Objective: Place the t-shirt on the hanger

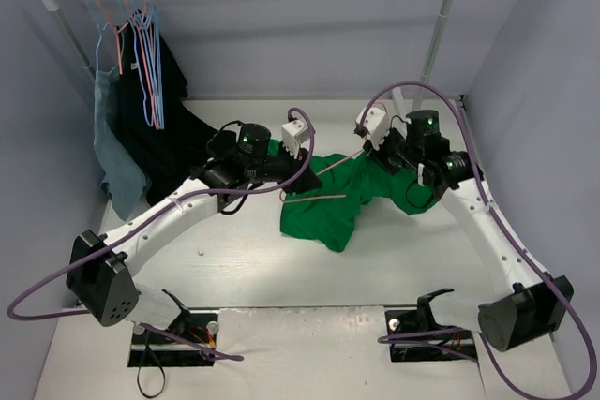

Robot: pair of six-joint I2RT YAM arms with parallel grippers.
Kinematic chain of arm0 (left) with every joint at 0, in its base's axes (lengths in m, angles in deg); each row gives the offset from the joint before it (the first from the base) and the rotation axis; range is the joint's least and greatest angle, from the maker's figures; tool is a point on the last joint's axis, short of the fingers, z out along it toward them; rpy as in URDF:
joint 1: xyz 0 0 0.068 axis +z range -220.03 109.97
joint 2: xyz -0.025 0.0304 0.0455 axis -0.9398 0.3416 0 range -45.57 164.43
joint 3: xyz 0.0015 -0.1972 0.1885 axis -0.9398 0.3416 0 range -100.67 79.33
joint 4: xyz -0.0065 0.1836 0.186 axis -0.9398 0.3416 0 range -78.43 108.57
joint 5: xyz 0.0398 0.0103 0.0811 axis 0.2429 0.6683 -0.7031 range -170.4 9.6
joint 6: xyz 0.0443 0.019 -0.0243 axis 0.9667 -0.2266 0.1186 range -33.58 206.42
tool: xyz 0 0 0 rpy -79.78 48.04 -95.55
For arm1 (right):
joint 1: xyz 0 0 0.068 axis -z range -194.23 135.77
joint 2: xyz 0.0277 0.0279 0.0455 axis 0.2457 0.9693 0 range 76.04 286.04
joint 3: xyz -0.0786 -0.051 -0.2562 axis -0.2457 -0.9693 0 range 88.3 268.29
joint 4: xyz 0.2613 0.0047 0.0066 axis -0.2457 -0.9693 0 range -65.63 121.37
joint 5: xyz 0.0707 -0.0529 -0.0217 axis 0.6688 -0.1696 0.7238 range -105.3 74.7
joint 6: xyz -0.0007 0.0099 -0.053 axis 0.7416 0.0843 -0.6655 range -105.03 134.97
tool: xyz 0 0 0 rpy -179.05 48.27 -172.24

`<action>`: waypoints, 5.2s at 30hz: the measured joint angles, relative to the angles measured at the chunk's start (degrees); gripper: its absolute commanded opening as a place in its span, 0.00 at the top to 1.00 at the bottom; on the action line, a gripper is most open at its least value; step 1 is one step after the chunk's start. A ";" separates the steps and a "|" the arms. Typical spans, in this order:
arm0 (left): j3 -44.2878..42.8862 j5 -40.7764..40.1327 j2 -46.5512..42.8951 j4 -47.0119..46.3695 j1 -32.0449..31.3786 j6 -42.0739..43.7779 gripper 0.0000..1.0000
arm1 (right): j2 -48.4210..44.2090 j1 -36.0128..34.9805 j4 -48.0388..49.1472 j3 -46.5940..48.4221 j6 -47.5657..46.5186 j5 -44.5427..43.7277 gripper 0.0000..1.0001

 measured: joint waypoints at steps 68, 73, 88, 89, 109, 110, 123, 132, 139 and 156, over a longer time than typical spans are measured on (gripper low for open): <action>16.63 -8.92 14.99 -33.46 -2.54 -59.95 0.47 | -19.12 -1.03 28.94 -22.03 4.70 -9.14 1.00; 16.63 -8.55 16.22 -31.98 -5.31 -58.18 0.47 | -19.10 -1.03 29.27 -22.10 4.68 -9.03 1.00; 15.23 -11.26 16.26 -22.36 -8.85 -49.16 0.74 | -18.73 -1.03 30.14 -22.40 4.70 -8.79 1.00; 15.21 -11.82 16.26 -21.92 -9.09 -48.76 0.77 | -18.73 -1.03 30.14 -22.43 4.70 -8.79 1.00; 5.16 -24.87 3.63 7.06 3.26 -36.37 1.00 | -23.30 -1.05 28.81 -24.35 3.43 -12.26 1.00; 3.63 -24.87 3.43 9.03 4.66 -35.63 1.00 | -23.30 -1.05 28.44 -24.35 3.08 -12.39 1.00; -28.57 -28.04 6.16 34.75 11.39 -21.73 1.00 | -20.96 -1.11 24.68 -24.26 -2.10 -12.46 1.00; -36.09 -30.10 8.90 42.93 10.08 -18.97 1.00 | -16.02 -4.33 25.29 -19.91 -2.82 -12.76 1.00; -36.22 -33.90 10.80 45.33 6.93 -18.97 1.00 | -11.65 -11.10 28.26 -17.46 -2.60 -15.76 1.00; -43.43 -41.18 13.53 49.92 5.86 -11.89 1.00 | -12.09 -14.93 32.89 -20.63 -0.22 -15.67 1.00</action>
